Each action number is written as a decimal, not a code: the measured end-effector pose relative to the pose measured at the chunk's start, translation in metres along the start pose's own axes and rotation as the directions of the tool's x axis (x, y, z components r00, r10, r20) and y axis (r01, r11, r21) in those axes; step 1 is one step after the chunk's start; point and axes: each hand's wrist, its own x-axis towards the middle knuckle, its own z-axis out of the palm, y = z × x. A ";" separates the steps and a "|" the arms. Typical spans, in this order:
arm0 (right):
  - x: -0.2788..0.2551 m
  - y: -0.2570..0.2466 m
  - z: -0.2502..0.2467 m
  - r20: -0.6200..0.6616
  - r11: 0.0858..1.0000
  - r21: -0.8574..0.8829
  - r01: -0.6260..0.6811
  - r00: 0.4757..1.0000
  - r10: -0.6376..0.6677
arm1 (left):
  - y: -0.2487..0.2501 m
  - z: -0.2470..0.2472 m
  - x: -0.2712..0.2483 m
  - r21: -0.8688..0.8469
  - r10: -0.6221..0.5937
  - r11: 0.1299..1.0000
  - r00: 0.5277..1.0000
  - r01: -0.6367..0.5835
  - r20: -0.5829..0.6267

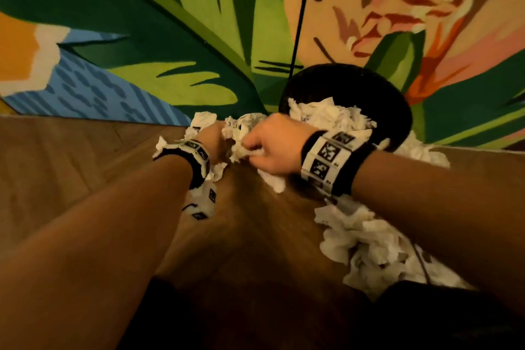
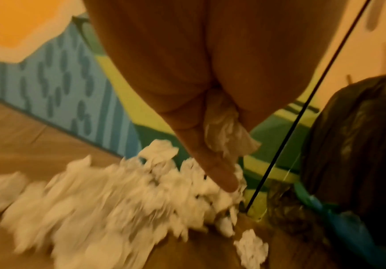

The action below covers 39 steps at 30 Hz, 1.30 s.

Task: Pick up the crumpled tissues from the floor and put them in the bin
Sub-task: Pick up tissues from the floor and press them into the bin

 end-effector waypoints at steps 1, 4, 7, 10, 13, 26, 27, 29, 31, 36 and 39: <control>-0.004 0.006 -0.015 -0.042 0.999 -0.023 0.032 0.999 -0.033 | 0.011 -0.011 0.001 -0.020 0.016 1.000 1.000 -0.017 -0.016; -0.019 0.043 -0.051 -0.203 0.999 0.047 -0.019 0.979 0.029 | 0.050 -0.043 0.004 0.001 0.104 0.995 0.991 -0.104 -0.090; -0.035 0.093 -0.058 -0.339 0.951 0.167 -0.260 0.891 0.303 | 0.094 -0.068 0.007 0.073 0.212 0.976 0.964 -0.203 -0.161; -0.050 0.132 -0.030 -0.454 0.804 0.351 -0.481 0.663 0.595 | 0.133 -0.072 0.003 -0.032 0.239 0.969 0.963 -0.244 -0.122; -0.058 0.149 -0.003 -0.283 0.665 0.421 -0.617 0.607 0.742 | 0.156 -0.058 0.003 -0.113 0.288 0.946 0.947 -0.304 -0.140; -0.058 0.141 0.007 -0.234 0.797 0.174 -0.579 0.761 0.605 | 0.156 0.011 0.012 0.378 0.463 0.819 0.886 -0.432 0.010; -0.059 0.139 0.007 -0.235 0.798 0.091 -0.596 0.766 0.599 | 0.157 0.013 0.012 0.439 0.469 0.790 0.883 -0.428 0.018; -0.059 0.137 0.008 -0.262 0.793 -0.009 -0.609 0.766 0.586 | 0.159 0.015 0.009 0.535 0.461 0.732 0.885 -0.422 0.066; -0.058 0.135 0.008 -0.249 0.775 0.091 -0.625 0.739 0.626 | 0.161 0.017 0.007 0.558 0.447 0.718 0.890 -0.416 0.088; -0.056 0.131 0.012 -0.064 0.743 0.077 -0.664 0.741 0.669 | 0.163 0.023 -0.002 0.560 0.429 0.692 0.883 -0.456 0.190; -0.054 0.131 0.002 -0.059 0.741 0.117 -0.661 0.740 0.669 | 0.162 0.018 -0.005 0.521 0.450 0.704 0.871 -0.482 0.197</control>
